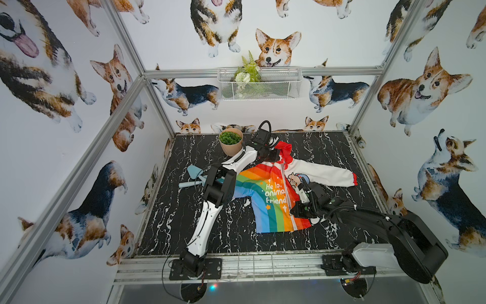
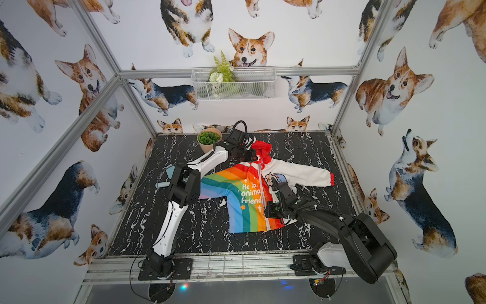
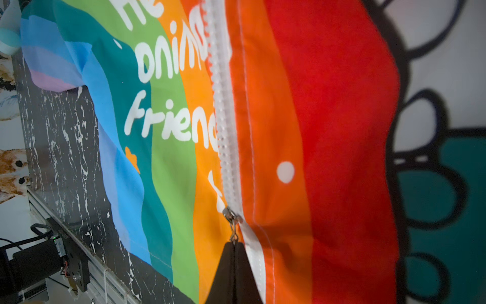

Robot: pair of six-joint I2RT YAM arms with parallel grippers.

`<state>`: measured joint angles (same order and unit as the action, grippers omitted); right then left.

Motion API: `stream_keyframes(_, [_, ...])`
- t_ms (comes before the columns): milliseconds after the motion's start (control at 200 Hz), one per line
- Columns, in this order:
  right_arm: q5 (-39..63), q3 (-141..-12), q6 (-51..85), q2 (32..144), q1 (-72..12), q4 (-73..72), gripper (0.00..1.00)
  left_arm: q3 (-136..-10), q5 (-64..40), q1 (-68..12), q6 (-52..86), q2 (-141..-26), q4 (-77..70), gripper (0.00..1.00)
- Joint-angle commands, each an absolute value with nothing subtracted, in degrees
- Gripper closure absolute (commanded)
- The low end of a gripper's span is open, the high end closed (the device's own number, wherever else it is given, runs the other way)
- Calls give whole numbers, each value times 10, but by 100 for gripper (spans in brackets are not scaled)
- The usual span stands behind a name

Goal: Unzip the jacket
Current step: Unzip the zipper on the jacket.

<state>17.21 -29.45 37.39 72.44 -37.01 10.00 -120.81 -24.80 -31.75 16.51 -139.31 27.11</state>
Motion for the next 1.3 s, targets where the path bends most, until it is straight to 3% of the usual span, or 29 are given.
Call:
stream_keyframes(0, [172,-288,385,715,-374,126,100,-1225,-229,-312,149,-1400,280,100])
stream_keyframes(1297, [164,-288,396,671,-430,274,100,-1302,-212,-297,114,-1453,337,100])
